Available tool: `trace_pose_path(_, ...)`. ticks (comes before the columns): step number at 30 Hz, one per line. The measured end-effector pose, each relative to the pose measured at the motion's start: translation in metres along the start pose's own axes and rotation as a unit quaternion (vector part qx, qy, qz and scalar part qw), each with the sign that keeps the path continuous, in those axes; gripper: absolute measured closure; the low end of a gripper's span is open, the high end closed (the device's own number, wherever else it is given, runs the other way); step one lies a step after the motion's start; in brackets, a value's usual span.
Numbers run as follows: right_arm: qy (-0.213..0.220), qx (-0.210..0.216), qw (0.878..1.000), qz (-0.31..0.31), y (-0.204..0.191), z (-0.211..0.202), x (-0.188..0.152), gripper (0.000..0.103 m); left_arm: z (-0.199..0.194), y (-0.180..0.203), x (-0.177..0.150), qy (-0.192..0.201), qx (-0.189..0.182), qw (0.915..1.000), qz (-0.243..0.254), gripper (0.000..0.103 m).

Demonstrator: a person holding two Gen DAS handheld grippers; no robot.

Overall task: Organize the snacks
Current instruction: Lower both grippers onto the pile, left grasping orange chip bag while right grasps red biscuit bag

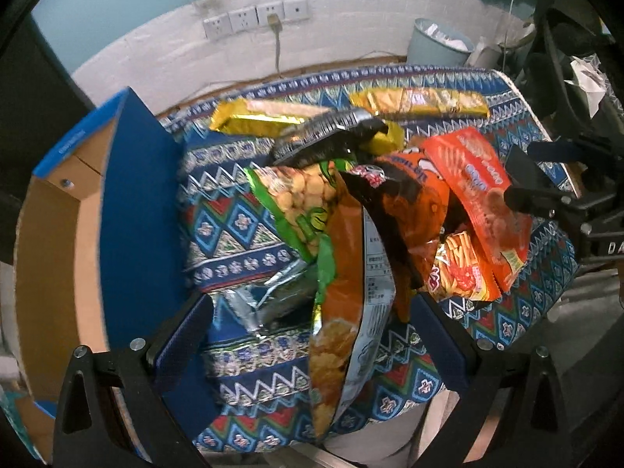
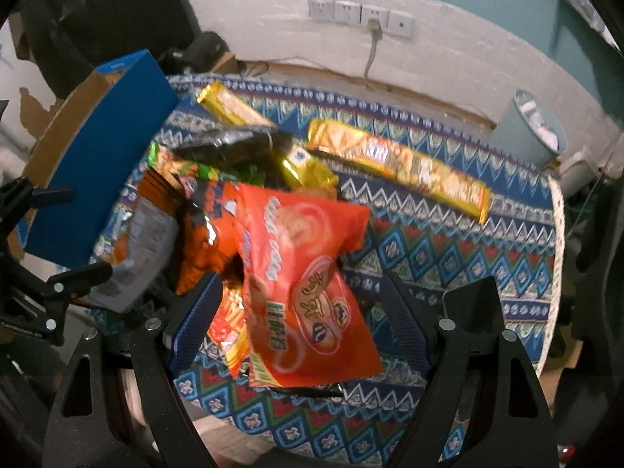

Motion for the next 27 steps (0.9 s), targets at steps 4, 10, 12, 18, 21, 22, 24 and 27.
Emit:
trace_pose_path(4, -0.019, 0.011, 1.0, -0.002, 0.002, 0.019, 0.001, 0.022, 0.014, 0.007, 0.006, -0.018, 0.006, 0.9998, 0.004, 0.001)
trace_pose_path(10, -0.034, 0.026, 0.999, -0.013, 0.003, 0.04, 0.005, 0.022, 0.035, 0.015, 0.014, -0.034, 0.019, 0.9991, 0.015, 0.001)
trace_pose_path(12, -0.039, 0.023, 0.999, -0.018, 0.002, 0.048, 0.007, 0.022, 0.041, 0.016, 0.016, -0.038, 0.022, 0.9988, 0.019, 0.001)
trace_pose_path(18, -0.048, 0.016, 0.998, -0.029, 0.004, 0.065, 0.009, 0.024, 0.057, 0.015, 0.017, -0.053, 0.017, 0.9979, 0.032, 0.035)
trace_pose_path(21, -0.044, 0.024, 0.998, -0.028, 0.005, 0.064, 0.009, 0.037, 0.056, 0.015, 0.014, -0.047, 0.009, 0.9982, 0.037, 0.055)
trace_pose_path(22, -0.043, 0.026, 0.998, -0.029, 0.005, 0.062, 0.009, 0.045, 0.055, 0.016, 0.012, -0.047, 0.001, 0.998, 0.042, 0.059)
trace_pose_path(24, -0.038, 0.024, 0.998, -0.033, 0.004, 0.059, 0.008, 0.052, 0.053, 0.016, 0.01, -0.046, 0.0, 0.9979, 0.045, 0.062)
trace_pose_path(27, -0.031, 0.012, 0.999, -0.036, 0.006, 0.05, 0.003, 0.062, 0.047, 0.014, 0.006, -0.037, 0.006, 0.9982, 0.047, 0.066)
Point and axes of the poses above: each gripper's, at about its wrist camera, not at the fingertips, and z roughly the way its jaws point, y to its right, x to its top, the point moved 1 cm from there along z, roughly the way its jaws point, and after that the axes turned 15 degrees about -y, right-handed, at the moved point
